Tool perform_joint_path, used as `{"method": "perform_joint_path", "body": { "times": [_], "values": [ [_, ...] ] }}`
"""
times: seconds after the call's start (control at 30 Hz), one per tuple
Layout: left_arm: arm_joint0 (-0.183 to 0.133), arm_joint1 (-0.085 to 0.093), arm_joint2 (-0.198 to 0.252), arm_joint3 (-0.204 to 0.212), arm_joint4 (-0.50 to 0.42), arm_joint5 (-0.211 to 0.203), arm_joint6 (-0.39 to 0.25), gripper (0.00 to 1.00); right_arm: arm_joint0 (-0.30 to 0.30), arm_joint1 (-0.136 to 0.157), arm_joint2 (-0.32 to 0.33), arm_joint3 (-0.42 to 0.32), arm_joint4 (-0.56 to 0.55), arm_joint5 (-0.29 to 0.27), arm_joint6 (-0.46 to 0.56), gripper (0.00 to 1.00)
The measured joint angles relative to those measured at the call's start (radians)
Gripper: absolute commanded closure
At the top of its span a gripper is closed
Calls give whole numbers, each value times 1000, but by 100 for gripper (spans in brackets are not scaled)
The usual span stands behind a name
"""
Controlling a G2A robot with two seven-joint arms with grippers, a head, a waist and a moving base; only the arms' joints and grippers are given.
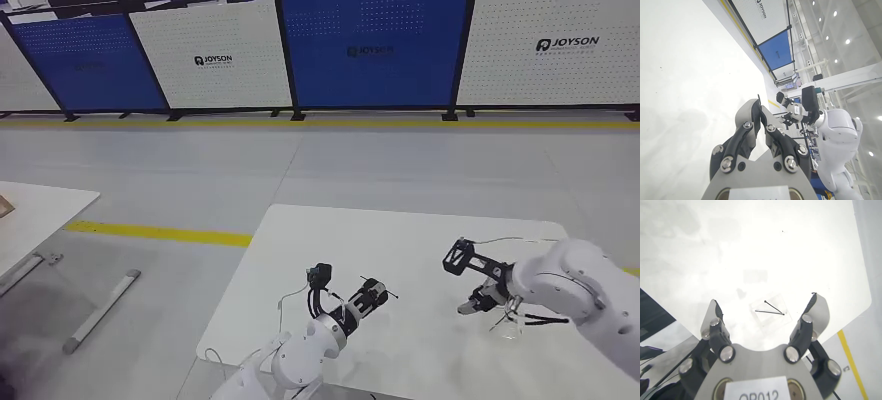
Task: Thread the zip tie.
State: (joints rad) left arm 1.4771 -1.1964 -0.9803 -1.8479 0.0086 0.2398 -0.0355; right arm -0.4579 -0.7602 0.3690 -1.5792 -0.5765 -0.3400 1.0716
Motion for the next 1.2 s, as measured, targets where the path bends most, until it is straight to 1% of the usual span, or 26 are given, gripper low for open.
{"method": "perform_joint_path", "body": {
  "times": [0.13, 0.17, 0.23, 0.27, 0.37, 0.67, 0.83, 1.03, 1.2],
  "values": [
    [0, 0, 0, 0, 0, 0, 0, 100, 54, 36, -99, -29, -41, 0, -72, 0],
    [0, 0, 0, 0, 0, 0, 0, 100, 76, 47, -137, -30, -48, 0, -88, 0],
    [0, 0, 0, 0, 0, 0, 0, 100, 110, 59, -193, -26, -57, 0, -100, 0],
    [0, 0, 0, 0, 0, 0, 0, 100, 117, 63, -211, -23, -53, 0, -96, 0],
    [0, 0, 0, 0, 0, 0, 0, 100, 123, 67, -200, 3, -15, 0, -121, 0],
    [0, 0, 0, 0, 0, 0, 0, 100, 121, 67, -199, -1, -21, 0, -120, 0],
    [0, 0, 0, 0, 0, 0, 0, 100, 107, 72, -199, -27, -146, 0, -112, 0],
    [0, 0, 0, 0, 0, 0, 0, 100, 94, 93, -199, -53, -260, 0, -107, 0],
    [0, 0, 0, 0, 0, 0, 0, 100, 91, 95, -199, -45, -272, 0, -93, 0]
  ]
}}
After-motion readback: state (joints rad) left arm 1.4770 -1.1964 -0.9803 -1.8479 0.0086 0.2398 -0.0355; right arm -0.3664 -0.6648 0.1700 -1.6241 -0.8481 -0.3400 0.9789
